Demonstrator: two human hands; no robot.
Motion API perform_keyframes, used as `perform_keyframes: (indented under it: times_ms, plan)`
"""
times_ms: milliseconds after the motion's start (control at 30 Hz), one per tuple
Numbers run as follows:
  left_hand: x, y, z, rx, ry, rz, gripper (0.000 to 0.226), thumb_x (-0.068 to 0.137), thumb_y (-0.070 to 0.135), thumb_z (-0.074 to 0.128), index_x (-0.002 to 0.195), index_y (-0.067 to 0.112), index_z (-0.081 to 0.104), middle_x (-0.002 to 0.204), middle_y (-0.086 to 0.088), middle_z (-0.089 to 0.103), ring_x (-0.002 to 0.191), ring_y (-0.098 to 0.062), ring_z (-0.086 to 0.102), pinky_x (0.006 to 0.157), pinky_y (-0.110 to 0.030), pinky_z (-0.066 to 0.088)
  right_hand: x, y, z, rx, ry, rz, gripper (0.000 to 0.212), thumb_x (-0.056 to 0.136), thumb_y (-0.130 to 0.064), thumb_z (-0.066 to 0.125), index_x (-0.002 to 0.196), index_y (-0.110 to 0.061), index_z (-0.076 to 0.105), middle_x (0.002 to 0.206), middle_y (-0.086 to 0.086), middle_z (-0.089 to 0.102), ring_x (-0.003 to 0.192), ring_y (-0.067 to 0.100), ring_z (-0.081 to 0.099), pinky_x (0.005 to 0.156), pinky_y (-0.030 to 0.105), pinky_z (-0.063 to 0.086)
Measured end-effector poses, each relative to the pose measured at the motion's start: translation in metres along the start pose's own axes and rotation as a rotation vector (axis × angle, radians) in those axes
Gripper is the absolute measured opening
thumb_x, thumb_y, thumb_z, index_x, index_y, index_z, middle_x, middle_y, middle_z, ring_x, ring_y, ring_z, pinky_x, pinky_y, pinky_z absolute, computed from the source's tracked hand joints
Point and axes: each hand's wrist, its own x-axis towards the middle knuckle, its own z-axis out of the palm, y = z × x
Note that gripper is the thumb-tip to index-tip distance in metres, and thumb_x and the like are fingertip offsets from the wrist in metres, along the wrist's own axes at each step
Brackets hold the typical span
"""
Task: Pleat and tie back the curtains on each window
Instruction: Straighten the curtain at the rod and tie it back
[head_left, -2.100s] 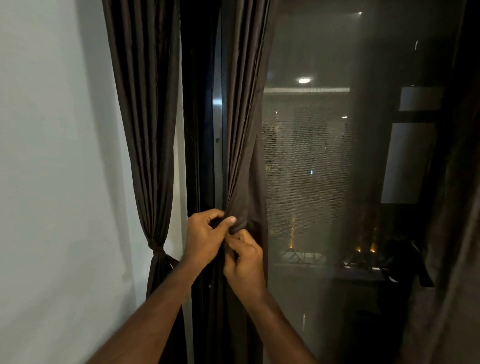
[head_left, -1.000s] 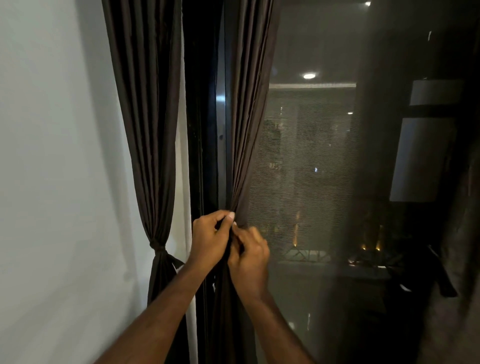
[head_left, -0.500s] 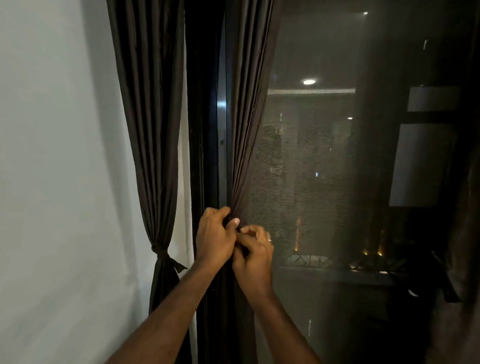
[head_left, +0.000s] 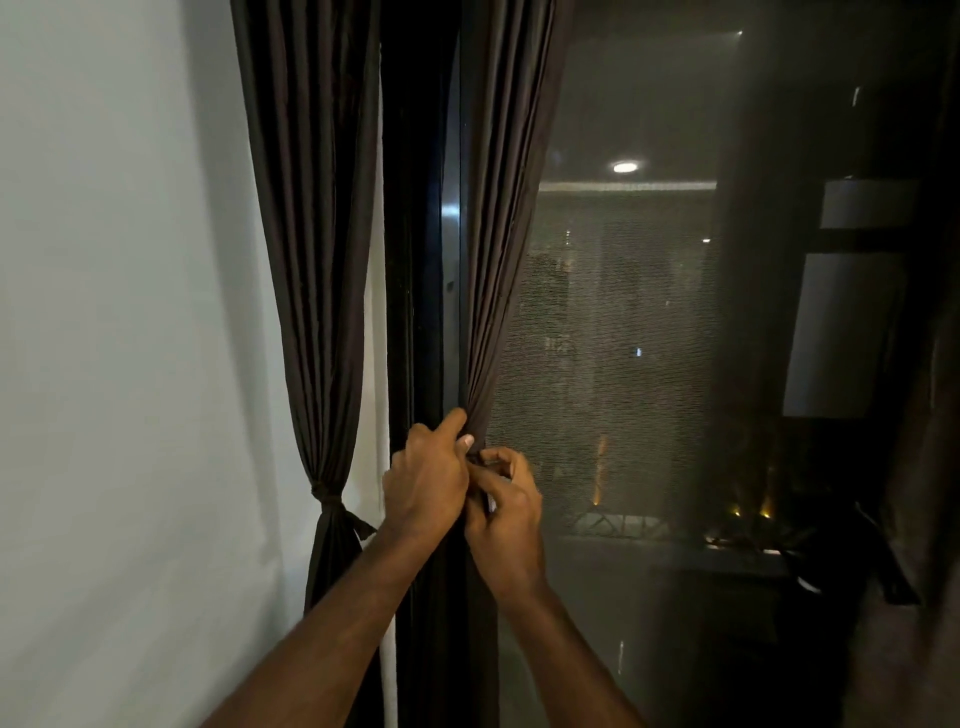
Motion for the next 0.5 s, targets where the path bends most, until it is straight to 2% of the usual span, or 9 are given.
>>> perform_keyframes:
  times_ms: [100,200,300,333,367,433,500]
  plan:
    - [0.003,-0.003,0.000,-0.017,0.027,0.041,0.024,0.106,0.033,0.041,0.128,0.027,0.049,0.090,-0.002,0.048,0.084,-0.024,0.056,0.066,-0.034,0.039,0.000,-0.004,0.001,0.010,-0.009,-0.015,0.036,0.089,-0.003,0.069,0.117,-0.025,0.076,0.120,-0.005,0.058,0.109,0.004,0.060,0.087,0.029,0.056]
    - [0.005,-0.005,-0.003,-0.059,0.054,0.087,0.011,0.105,0.025,0.044,0.110,0.018,0.052,0.077,0.002,0.050,0.081,-0.025,0.060,0.062,-0.032,0.035,-0.001,-0.003,0.005,0.026,-0.025,-0.007,0.035,0.089,-0.003,0.068,0.116,-0.024,0.076,0.118,-0.006,0.058,0.109,0.007,0.060,0.088,0.035,0.056]
    - [0.004,-0.012,-0.004,-0.035,0.036,0.130,0.017,0.105,0.029,0.045,0.117,0.018,0.053,0.074,0.002,0.055,0.077,-0.027,0.061,0.063,-0.033,0.036,-0.001,-0.007,0.003,0.075,0.015,0.015,0.030,0.087,-0.006,0.068,0.111,-0.022,0.077,0.114,-0.009,0.058,0.109,0.008,0.061,0.089,0.035,0.055]
    - [0.005,-0.016,-0.003,-0.050,0.034,0.156,0.015,0.105,0.030,0.047,0.113,0.019,0.053,0.072,0.004,0.054,0.076,-0.028,0.061,0.064,-0.034,0.037,0.000,-0.009,0.000,0.106,0.042,0.026,0.026,0.086,-0.007,0.068,0.107,-0.020,0.077,0.111,-0.010,0.059,0.107,0.009,0.061,0.089,0.034,0.055]
    - [0.005,-0.019,-0.002,-0.096,0.033,0.188,0.009,0.104,0.030,0.049,0.103,0.022,0.051,0.068,0.009,0.050,0.074,-0.028,0.059,0.065,-0.035,0.037,0.001,-0.011,-0.002,0.144,0.072,0.043,0.022,0.086,-0.009,0.066,0.102,-0.020,0.076,0.108,-0.011,0.060,0.105,0.009,0.062,0.088,0.033,0.054]
    - [0.010,-0.029,0.004,-0.246,-0.009,0.201,0.022,0.102,0.029,0.053,0.084,0.031,0.039,0.066,0.011,0.043,0.071,-0.020,0.052,0.068,-0.039,0.040,0.003,-0.010,-0.005,0.226,0.133,0.104,0.018,0.089,-0.010,0.060,0.096,-0.022,0.071,0.100,-0.012,0.064,0.099,0.012,0.064,0.086,0.039,0.054]
    - [0.012,-0.038,0.006,-0.460,-0.096,0.147,0.024,0.102,0.023,0.056,0.083,0.031,0.044,0.071,0.014,0.051,0.073,-0.003,0.054,0.070,-0.027,0.043,0.006,-0.006,-0.005,0.293,0.170,0.221,0.023,0.094,-0.010,0.056,0.097,-0.030,0.066,0.096,-0.012,0.067,0.096,0.013,0.065,0.085,0.047,0.055]
